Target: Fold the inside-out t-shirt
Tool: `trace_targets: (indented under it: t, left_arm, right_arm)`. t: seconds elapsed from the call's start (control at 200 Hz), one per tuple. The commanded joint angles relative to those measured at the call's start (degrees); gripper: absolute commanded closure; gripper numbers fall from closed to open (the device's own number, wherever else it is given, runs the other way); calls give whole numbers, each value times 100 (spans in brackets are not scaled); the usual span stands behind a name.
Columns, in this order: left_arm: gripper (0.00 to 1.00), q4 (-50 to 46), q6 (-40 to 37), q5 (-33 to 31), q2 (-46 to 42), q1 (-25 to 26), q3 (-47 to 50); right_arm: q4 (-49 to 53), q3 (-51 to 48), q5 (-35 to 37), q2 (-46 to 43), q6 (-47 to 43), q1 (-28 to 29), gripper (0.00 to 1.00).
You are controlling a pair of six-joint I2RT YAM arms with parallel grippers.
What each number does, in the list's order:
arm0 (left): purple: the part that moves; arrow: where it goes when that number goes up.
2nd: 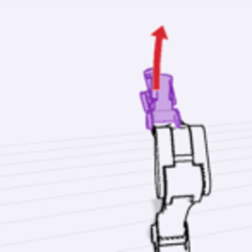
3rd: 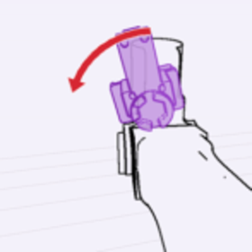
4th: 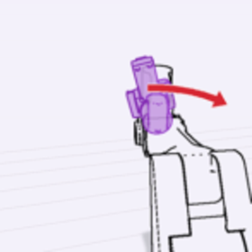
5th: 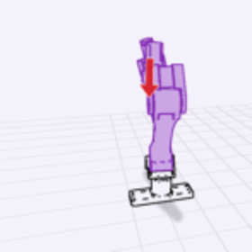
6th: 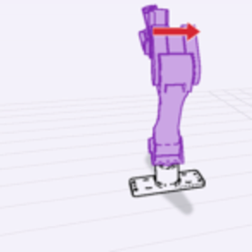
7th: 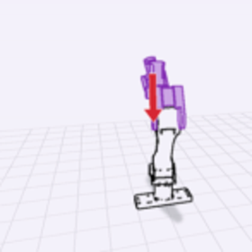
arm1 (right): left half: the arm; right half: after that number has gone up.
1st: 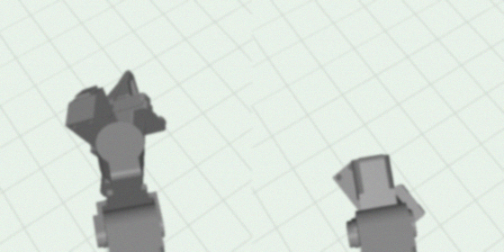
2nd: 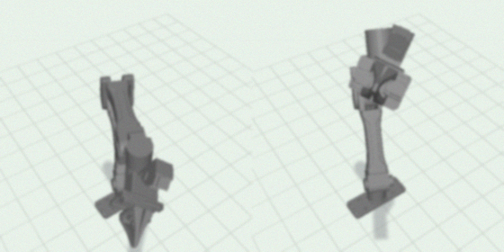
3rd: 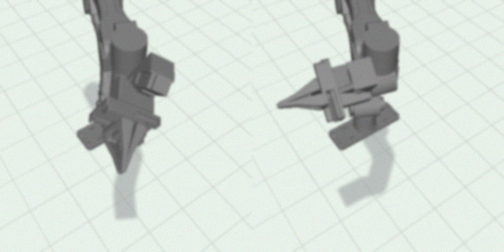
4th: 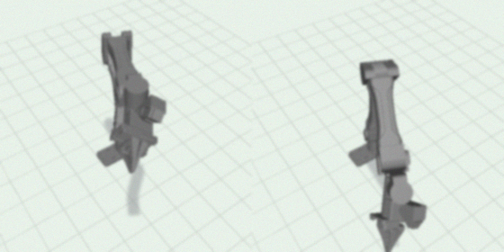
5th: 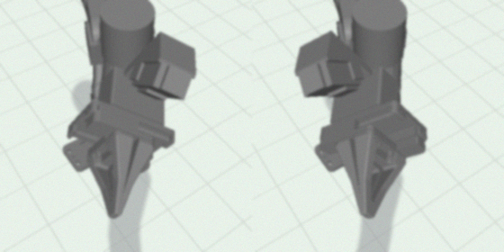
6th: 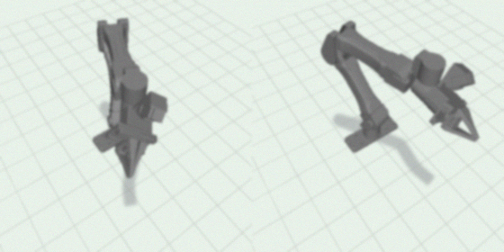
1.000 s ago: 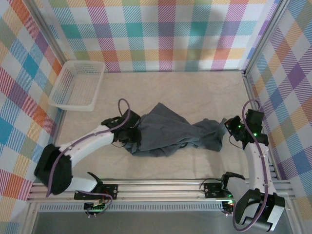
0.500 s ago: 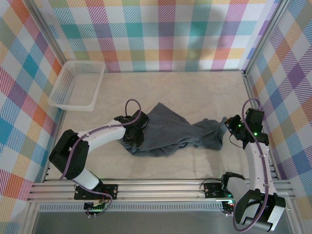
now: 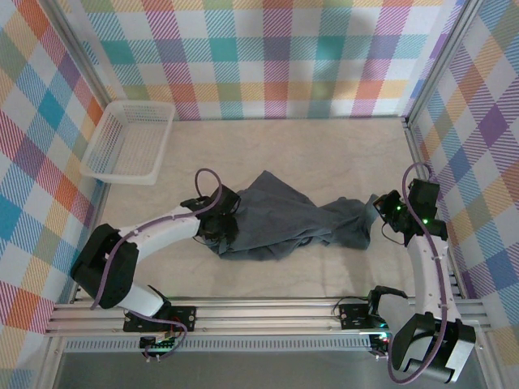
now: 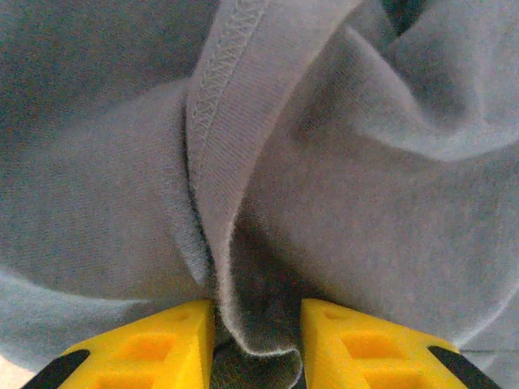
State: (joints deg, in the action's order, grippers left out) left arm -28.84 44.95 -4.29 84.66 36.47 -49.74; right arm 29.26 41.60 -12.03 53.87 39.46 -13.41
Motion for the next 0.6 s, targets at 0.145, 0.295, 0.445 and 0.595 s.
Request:
trace_targets:
  t: [0.145,0.295,0.445,0.595]
  left_arm:
    - [70,-188,754,3,-802,-124,127]
    - [73,-954,1053,15,-351,-171,-322]
    - [76,-1266,1364,124,-78,-171,-510]
    - [72,-765,1625,416,-72,-176,-310]
  right_arm:
    - [0,234,34,33,-128,48,100]
    - [-3,282,17,77,-98,64,100]
    - [28,291,34,56,-111,83,100]
    - [48,253,78,25,-114,90,100]
